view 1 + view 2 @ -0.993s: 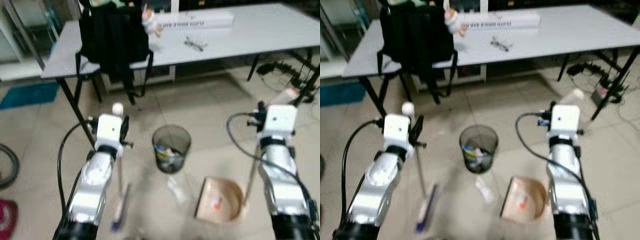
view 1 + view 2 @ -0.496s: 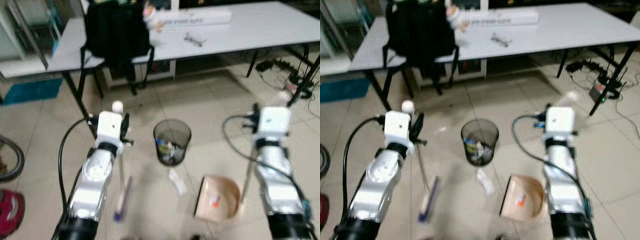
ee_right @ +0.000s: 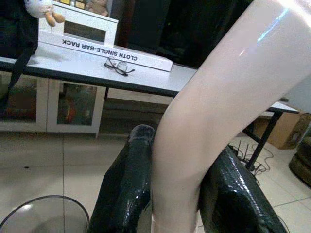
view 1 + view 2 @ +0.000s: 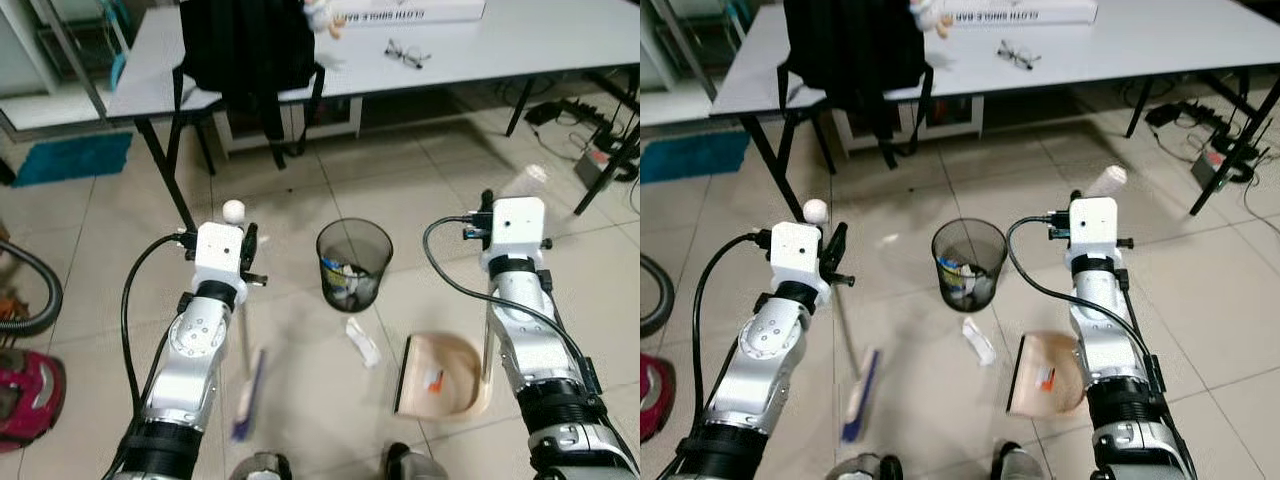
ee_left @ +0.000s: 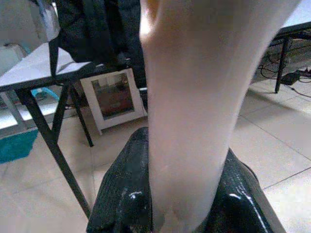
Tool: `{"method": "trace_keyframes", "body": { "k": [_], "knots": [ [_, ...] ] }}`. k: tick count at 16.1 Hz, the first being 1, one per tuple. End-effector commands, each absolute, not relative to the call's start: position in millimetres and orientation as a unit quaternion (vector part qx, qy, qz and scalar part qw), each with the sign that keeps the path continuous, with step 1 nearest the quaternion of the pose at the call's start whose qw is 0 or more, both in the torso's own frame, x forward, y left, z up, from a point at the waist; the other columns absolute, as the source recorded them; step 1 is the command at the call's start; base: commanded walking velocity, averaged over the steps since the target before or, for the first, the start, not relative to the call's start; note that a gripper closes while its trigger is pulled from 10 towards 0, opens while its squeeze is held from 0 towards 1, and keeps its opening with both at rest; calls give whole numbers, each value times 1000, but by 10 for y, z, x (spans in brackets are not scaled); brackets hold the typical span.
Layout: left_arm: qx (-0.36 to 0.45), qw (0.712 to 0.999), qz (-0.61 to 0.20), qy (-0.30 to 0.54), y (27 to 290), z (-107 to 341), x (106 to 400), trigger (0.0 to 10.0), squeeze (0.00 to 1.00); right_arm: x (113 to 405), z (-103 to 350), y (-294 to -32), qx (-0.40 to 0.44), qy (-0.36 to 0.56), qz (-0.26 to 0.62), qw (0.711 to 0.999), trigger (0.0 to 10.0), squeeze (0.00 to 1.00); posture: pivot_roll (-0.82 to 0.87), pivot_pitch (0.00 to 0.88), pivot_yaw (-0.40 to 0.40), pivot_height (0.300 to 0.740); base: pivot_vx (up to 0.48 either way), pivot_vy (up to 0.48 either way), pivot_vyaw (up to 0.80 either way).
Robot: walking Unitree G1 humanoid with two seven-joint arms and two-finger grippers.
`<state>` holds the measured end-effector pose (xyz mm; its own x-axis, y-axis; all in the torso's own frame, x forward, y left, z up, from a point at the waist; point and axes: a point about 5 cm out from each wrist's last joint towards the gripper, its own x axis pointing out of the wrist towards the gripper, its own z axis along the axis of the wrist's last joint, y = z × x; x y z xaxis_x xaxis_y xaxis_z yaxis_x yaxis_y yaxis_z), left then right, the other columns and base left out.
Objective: Sweep floor
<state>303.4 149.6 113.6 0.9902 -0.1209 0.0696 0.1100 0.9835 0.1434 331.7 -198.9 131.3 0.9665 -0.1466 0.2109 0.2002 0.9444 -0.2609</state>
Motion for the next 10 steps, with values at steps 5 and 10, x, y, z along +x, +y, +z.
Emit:
{"method": "trace_keyframes", "body": {
  "k": [5,10],
  "knots": [
    [80,990,-94,-73,1408,1207,2939,10000,0,3202,1366,-1893,-109,-113,-91,983,10000,0,-27,220,75,740,0,0,0],
    [79,989,-96,-79,1384,1239,2993,10000,0,3125,1351,-1922,-77,-112,-105,985,10000,0,-25,198,83,740,317,0,-214]
  ]
}}
